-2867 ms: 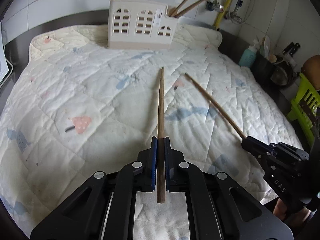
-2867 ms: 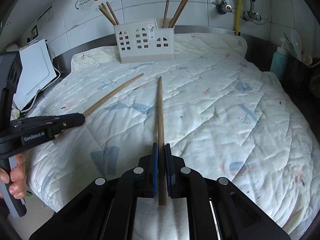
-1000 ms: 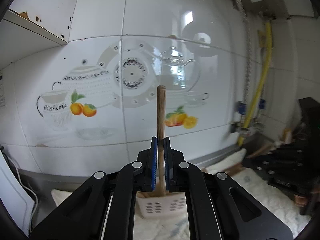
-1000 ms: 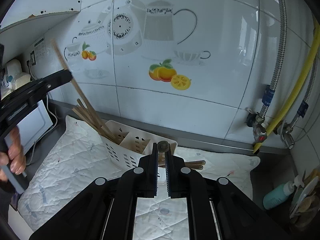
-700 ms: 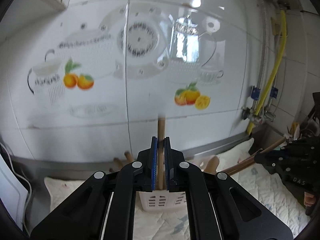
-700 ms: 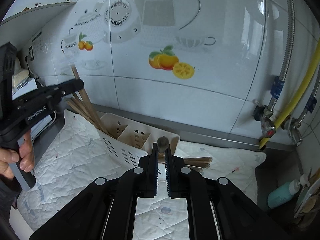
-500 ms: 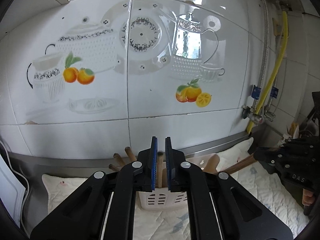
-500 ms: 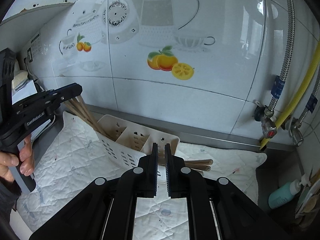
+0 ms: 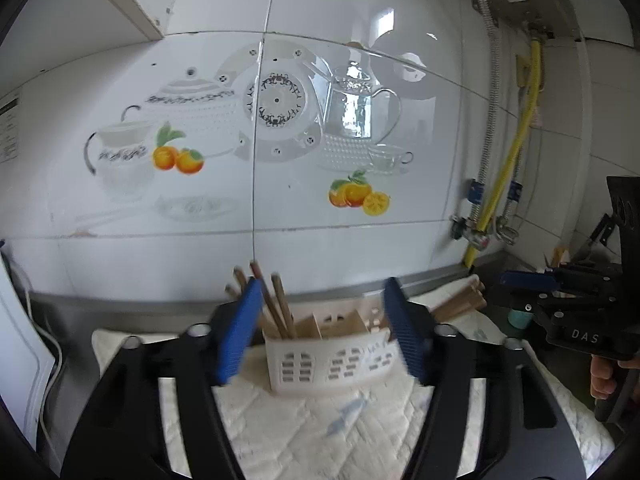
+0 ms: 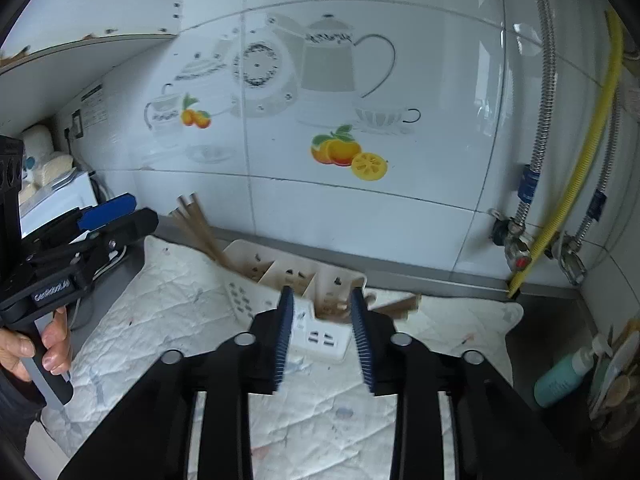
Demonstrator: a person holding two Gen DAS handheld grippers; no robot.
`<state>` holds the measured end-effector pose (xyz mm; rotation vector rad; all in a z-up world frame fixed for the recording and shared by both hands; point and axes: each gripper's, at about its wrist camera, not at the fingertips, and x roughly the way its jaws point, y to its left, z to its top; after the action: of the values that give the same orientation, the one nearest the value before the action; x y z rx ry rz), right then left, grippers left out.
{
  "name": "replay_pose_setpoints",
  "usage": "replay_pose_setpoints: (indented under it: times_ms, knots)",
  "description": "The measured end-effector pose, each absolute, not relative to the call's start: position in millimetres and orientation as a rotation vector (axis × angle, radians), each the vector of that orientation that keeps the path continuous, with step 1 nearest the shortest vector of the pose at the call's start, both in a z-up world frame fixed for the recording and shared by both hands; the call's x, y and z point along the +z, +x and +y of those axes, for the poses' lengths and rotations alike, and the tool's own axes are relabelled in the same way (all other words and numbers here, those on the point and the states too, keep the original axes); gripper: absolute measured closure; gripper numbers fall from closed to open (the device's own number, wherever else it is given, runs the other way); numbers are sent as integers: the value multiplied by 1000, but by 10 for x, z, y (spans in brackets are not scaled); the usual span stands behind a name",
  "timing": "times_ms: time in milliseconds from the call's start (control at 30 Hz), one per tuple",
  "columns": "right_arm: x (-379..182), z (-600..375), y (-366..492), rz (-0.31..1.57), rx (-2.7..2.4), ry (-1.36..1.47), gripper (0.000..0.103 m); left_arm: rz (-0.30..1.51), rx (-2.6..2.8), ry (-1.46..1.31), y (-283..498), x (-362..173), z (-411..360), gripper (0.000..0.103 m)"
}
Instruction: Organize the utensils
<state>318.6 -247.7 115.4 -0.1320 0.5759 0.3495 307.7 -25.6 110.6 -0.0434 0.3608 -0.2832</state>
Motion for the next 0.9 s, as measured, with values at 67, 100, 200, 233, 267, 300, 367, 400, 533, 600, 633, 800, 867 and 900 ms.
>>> replay_pose_setpoints:
  times_ms: [67,100,200,233,267,300,367,400,533,600,633,800,867,900]
  knots:
    - [1122,-2465,2991,560,356,-136,68,362,-293,-54,2913,1065,-227,30]
    - [1105,-2460,2910,555,358,-139,64,363,-292,-57,2812,1034,-217,27]
    - [1043,-2436,2635,531,352,-149,57,358,-299,-46,2553,951,-223,17]
    - [1022,-2430,2553,523,353,-148,53,358,-301,-37,2475,926,-233,13]
    - [994,-2429,2454,514,351,-144,45,354,-302,-30,2401,900,-241,11]
    - [966,-2425,2361,505,344,-144,42,351,-302,-20,2304,863,-252,10]
    - [909,-2419,2235,491,333,-146,36,350,-296,-5,2167,810,-264,8]
    - [869,-2410,2162,487,328,-151,34,348,-293,-2,2080,773,-264,7]
    - [724,-2385,1927,478,313,-159,25,364,-283,-1,1870,642,-253,5]
    - [660,-2381,1822,475,311,-150,22,378,-269,5,1784,557,-252,5]
    - [621,-2377,1760,474,311,-144,20,384,-261,6,1751,522,-251,5]
    - [483,-2357,1559,477,305,-134,16,417,-233,-19,1599,351,-186,5]
    - [437,-2343,1496,480,300,-136,15,425,-220,-18,1544,303,-171,5]
    - [413,-2344,1458,478,293,-131,14,428,-215,-17,1522,290,-169,5]
